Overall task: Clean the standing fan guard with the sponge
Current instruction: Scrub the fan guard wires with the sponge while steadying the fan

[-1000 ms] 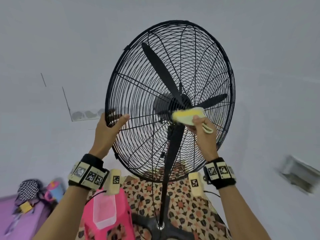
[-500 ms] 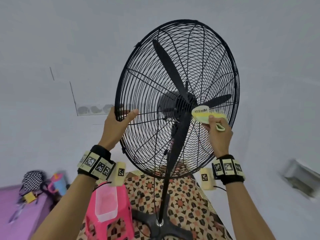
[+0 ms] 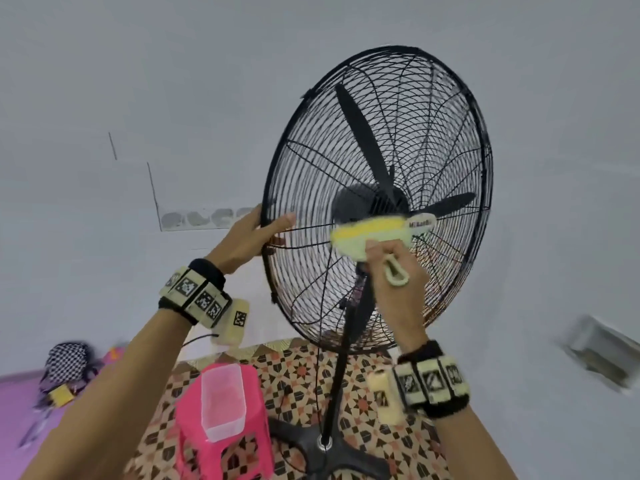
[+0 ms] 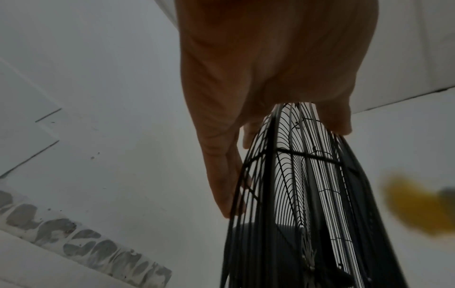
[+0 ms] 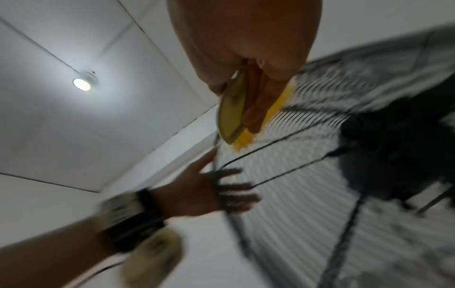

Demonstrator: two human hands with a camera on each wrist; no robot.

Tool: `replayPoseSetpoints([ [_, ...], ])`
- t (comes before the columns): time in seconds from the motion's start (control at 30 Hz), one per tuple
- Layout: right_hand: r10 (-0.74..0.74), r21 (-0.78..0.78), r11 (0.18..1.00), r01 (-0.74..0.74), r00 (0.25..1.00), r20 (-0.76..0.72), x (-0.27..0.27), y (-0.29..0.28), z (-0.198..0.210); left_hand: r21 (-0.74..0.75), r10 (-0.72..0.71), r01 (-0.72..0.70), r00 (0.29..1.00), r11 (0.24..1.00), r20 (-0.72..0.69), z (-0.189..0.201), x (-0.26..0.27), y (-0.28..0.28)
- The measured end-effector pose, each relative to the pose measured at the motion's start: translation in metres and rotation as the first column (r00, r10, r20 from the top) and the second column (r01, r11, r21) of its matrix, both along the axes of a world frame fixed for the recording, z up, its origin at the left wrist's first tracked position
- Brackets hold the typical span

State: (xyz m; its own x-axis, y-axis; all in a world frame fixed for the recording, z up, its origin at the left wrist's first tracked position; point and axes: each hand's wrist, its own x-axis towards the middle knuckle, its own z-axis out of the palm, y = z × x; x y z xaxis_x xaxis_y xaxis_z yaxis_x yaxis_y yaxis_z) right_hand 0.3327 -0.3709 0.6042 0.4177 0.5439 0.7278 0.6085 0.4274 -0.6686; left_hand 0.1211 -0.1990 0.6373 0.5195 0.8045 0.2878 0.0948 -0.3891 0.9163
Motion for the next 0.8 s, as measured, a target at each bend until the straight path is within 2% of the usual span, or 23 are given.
replayPoseSetpoints([
  [0.03, 0.084, -0.016, 0.996, -0.083, 0.994, 0.077, -0.026, -0.004, -0.006, -0.01, -0.028, 0.027, 0.999, 1.0, -0.021, 0.004, -0.002, 0.002],
  [0.1, 0.15, -0.031, 0.989, -0.147, 0.962, 0.228, -0.067, -0.004, -0.017, -0.024, -0.081, 0.08, 0.994, 0.997, -0.068, 0.012, -0.007, 0.008],
  [0.27, 0.079, 0.046, 0.993, -0.109, 0.899, 0.43, -0.113, 0.023, -0.032, -0.032, -0.135, 0.131, 0.965, 0.991, -0.224, 0.033, -0.012, 0.021],
  [0.4, -0.055, 0.015, 0.998, 0.057, 0.827, 0.56, -0.119, 0.042, -0.064, -0.051, -0.197, 0.19, 0.945, 0.98, -0.261, 0.034, -0.01, 0.025],
  [0.47, 0.0, -0.112, 0.991, 0.079, 0.818, 0.575, -0.114, 0.03, -0.107, -0.064, -0.187, 0.177, 0.951, 0.982, -0.247, 0.03, -0.012, 0.028],
  [0.53, 0.068, -0.259, 0.963, 0.071, 0.869, 0.489, -0.117, 0.008, -0.141, -0.059, -0.17, 0.161, 0.957, 0.985, -0.233, 0.026, -0.014, 0.03],
  [0.57, 0.078, -0.274, 0.961, 0.048, 0.898, 0.432, -0.121, 0.001, -0.146, -0.053, -0.17, 0.162, 0.958, 0.985, -0.23, 0.024, -0.015, 0.029],
  [0.63, 0.06, -0.156, 0.988, -0.004, 0.935, 0.35, -0.132, 0.007, -0.123, -0.054, -0.181, 0.173, 0.958, 0.983, -0.224, 0.023, -0.015, 0.029],
  [0.7, -0.013, 0.011, 1.0, 0.01, 0.937, 0.349, -0.142, 0.029, -0.08, -0.053, -0.183, 0.175, 0.956, 0.983, -0.23, 0.024, -0.015, 0.028],
  [0.73, -0.051, 0.052, 0.998, 0.034, 0.929, 0.367, -0.143, 0.039, -0.062, -0.047, -0.178, 0.171, 0.956, 0.984, -0.234, 0.024, -0.014, 0.028],
  [0.8, -0.069, 0.046, 0.997, 0.055, 0.904, 0.422, -0.14, 0.05, -0.06, -0.051, -0.173, 0.166, 0.957, 0.985, -0.233, 0.025, -0.014, 0.027],
])
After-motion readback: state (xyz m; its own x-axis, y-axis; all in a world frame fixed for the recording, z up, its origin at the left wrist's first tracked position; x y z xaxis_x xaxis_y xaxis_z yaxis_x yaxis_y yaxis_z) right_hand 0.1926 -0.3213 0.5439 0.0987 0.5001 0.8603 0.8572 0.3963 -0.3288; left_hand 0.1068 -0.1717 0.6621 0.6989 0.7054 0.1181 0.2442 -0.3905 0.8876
